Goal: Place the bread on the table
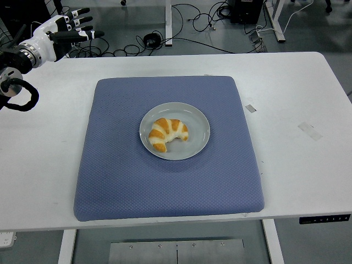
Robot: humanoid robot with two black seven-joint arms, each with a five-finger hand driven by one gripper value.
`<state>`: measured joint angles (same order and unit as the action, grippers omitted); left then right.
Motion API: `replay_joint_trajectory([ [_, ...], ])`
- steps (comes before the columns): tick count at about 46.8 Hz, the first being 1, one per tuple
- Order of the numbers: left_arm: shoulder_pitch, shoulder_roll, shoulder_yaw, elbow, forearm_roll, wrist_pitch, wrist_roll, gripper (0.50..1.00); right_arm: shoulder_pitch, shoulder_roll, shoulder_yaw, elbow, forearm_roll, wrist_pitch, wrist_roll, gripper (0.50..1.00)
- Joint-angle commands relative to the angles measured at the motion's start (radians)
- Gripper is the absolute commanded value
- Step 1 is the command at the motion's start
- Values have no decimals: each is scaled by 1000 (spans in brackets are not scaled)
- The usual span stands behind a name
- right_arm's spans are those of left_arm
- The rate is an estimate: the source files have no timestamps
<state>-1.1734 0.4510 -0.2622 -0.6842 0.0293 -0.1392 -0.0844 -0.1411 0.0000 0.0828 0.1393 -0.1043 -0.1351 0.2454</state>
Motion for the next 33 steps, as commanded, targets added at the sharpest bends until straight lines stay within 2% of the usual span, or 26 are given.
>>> replay_joint_trajectory([
  [1,-2,0,1,-3,0,0,0,971,0,0,0,0,0,0,0,1000],
  [7,-9,0,4,-26,1,0,0,971,0,0,0,0,0,0,0,1000],
  [23,-80,63,35,-305,110,0,0,969,0,0,0,-1,0,0,0,1000],
  [33,-81,71,37,-394,241,-2,0,969,0,0,0,0,0,0,0,1000],
])
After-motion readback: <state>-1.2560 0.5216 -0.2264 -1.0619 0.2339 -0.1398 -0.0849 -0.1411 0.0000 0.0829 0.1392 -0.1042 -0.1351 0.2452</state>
